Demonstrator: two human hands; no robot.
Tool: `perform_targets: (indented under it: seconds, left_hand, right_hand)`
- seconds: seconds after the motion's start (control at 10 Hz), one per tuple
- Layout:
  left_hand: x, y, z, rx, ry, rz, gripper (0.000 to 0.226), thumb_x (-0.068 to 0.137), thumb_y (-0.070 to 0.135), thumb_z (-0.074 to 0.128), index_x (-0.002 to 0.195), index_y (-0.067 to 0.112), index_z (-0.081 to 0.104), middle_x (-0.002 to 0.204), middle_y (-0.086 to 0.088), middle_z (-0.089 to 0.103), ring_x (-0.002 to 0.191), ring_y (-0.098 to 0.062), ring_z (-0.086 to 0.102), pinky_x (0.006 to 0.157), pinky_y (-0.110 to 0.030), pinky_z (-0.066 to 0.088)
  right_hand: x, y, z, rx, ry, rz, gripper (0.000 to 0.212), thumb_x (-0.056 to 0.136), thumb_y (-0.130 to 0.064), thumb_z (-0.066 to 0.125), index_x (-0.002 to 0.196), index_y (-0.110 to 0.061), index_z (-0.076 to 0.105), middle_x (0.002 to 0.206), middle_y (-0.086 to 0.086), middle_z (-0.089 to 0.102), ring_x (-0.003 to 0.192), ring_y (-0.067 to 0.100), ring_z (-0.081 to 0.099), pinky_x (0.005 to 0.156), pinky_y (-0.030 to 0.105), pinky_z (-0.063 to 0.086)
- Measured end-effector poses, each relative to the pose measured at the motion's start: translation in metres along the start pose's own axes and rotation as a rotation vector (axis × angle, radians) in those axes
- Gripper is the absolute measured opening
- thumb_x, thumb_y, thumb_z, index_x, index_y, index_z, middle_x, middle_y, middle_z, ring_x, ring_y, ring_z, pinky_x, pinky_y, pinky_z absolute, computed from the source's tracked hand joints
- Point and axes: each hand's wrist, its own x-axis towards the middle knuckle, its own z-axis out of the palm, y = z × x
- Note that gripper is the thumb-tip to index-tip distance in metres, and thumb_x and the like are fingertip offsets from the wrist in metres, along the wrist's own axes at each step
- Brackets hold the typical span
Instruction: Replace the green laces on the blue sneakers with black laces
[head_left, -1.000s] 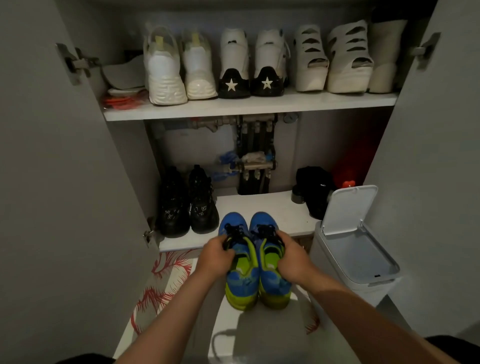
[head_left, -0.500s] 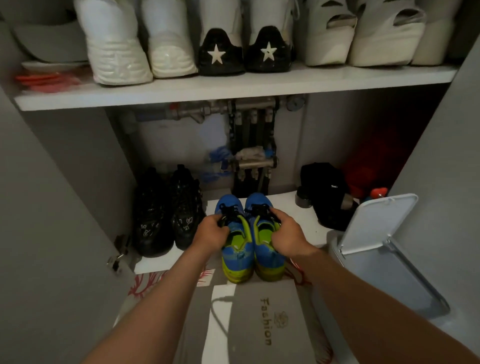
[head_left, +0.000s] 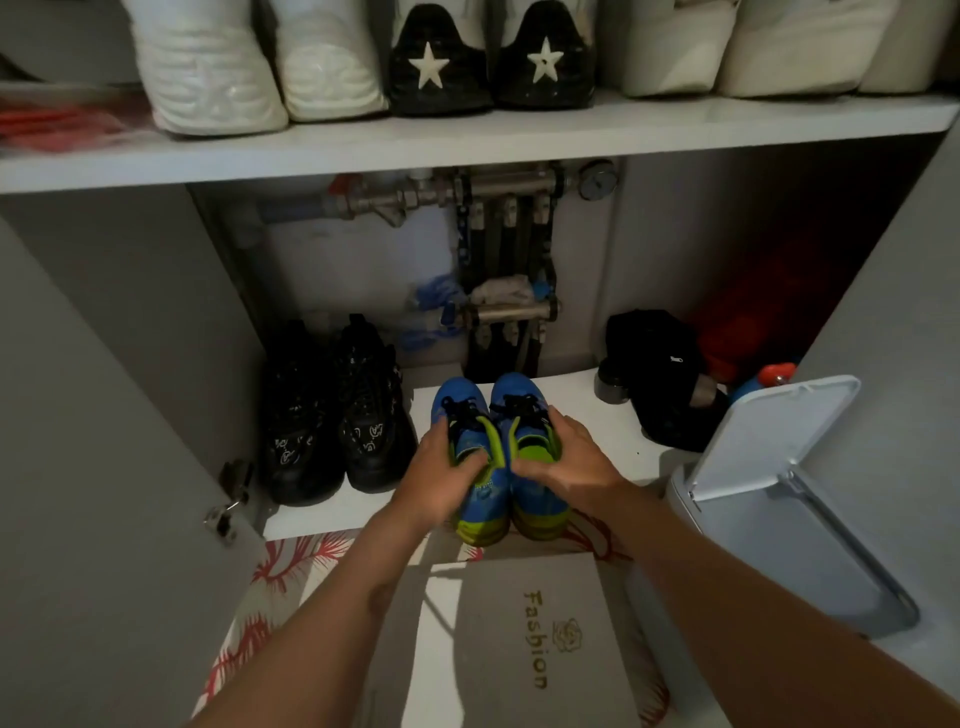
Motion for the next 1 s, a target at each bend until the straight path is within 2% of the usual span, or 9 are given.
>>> perform_targets:
  seconds: [0.1, 0.2, 0.3, 0.4, 0.6, 0.7, 0.9, 1.0]
  left_hand:
    - [-0.022, -0.002, 0.005, 0.269, 0.021, 0.112, 0.110, 0.073, 0.068, 0.059, 0.158, 0.029, 0.002, 0.165, 0.009, -0.001, 0.150, -0.013, 0.008, 0.122, -0.036, 0.016]
    - [-0.034, -0.006, 0.011, 0.431, -0.037, 0.193, 0.110, 0.078, 0.064, 0.063, 0.158, 0.025, -0.001, 0.165, 0.003, -0.013, 0.152, -0.016, -0.006, 0.122, -0.034, 0.011]
    - [-0.032, -0.006, 0.012, 0.477, -0.044, 0.196, 0.098, 0.092, 0.046, 0.062, 0.158, 0.016, -0.004, 0.165, -0.005, -0.013, 0.152, -0.018, -0.010, 0.122, -0.030, 0.005]
    - [-0.023, -0.005, 0.012, 0.478, -0.062, 0.184, 0.090, 0.096, 0.037, 0.059, 0.158, 0.013, -0.002, 0.165, -0.006, -0.011, 0.152, -0.019, -0.010, 0.122, -0.029, 0.002]
    - [0.006, -0.009, 0.000, 0.450, -0.095, 0.163, 0.091, 0.096, 0.033, 0.060, 0.158, 0.016, -0.005, 0.165, -0.002, -0.011, 0.151, -0.013, -0.009, 0.114, -0.019, -0.003]
    - [0.018, -0.016, -0.007, 0.394, -0.070, 0.158, 0.091, 0.094, 0.032, 0.063, 0.158, 0.021, -0.001, 0.165, 0.005, -0.006, 0.149, -0.007, -0.006, 0.115, -0.018, 0.000]
    - [0.025, -0.024, -0.007, 0.388, -0.050, 0.149, 0.095, 0.092, 0.035, 0.065, 0.158, 0.026, -0.003, 0.165, 0.007, -0.006, 0.149, -0.006, -0.007, 0.116, -0.022, 0.000]
    - [0.018, -0.018, -0.012, 0.364, -0.030, 0.124, 0.104, 0.086, 0.040, 0.070, 0.157, 0.031, -0.007, 0.165, 0.008, -0.008, 0.151, -0.012, -0.007, 0.120, -0.030, 0.004]
  right_hand:
    - [-0.019, 0.009, 0.002, -0.217, -0.049, -0.049, 0.121, 0.068, -0.051, 0.083, 0.159, -0.032, 0.004, 0.166, 0.003, -0.001, 0.152, 0.026, 0.011, 0.120, 0.041, 0.026]
    - [-0.029, 0.015, 0.008, -0.284, -0.069, -0.059, 0.115, 0.075, -0.035, 0.080, 0.160, -0.028, 0.003, 0.166, 0.005, -0.003, 0.152, 0.027, 0.013, 0.120, 0.035, 0.026]
    - [-0.026, 0.013, 0.012, -0.296, -0.035, -0.082, 0.098, 0.084, -0.024, 0.072, 0.160, -0.022, 0.009, 0.165, 0.006, 0.005, 0.150, 0.028, 0.022, 0.117, 0.030, 0.026]
    - [-0.020, 0.013, 0.014, -0.292, -0.020, -0.116, 0.087, 0.089, -0.018, 0.066, 0.159, -0.021, 0.014, 0.165, 0.001, 0.008, 0.147, 0.028, 0.028, 0.114, 0.028, 0.029]
    - [0.007, 0.008, 0.018, -0.262, -0.022, -0.132, 0.086, 0.091, -0.020, 0.065, 0.159, -0.026, 0.014, 0.166, -0.002, 0.005, 0.150, 0.024, 0.023, 0.116, 0.029, 0.026]
    - [0.017, 0.006, 0.025, -0.211, -0.009, -0.111, 0.087, 0.090, -0.020, 0.067, 0.158, -0.030, 0.015, 0.166, -0.005, 0.004, 0.151, 0.022, 0.020, 0.117, 0.030, 0.027]
    - [0.017, 0.002, 0.025, -0.196, -0.017, -0.112, 0.091, 0.091, -0.024, 0.067, 0.158, -0.039, 0.007, 0.167, -0.005, -0.001, 0.151, 0.022, 0.018, 0.115, 0.032, 0.029]
    - [0.006, -0.001, 0.016, -0.205, -0.047, -0.133, 0.098, 0.089, -0.033, 0.070, 0.158, -0.039, 0.001, 0.167, 0.002, -0.007, 0.152, 0.027, 0.017, 0.114, 0.037, 0.030]
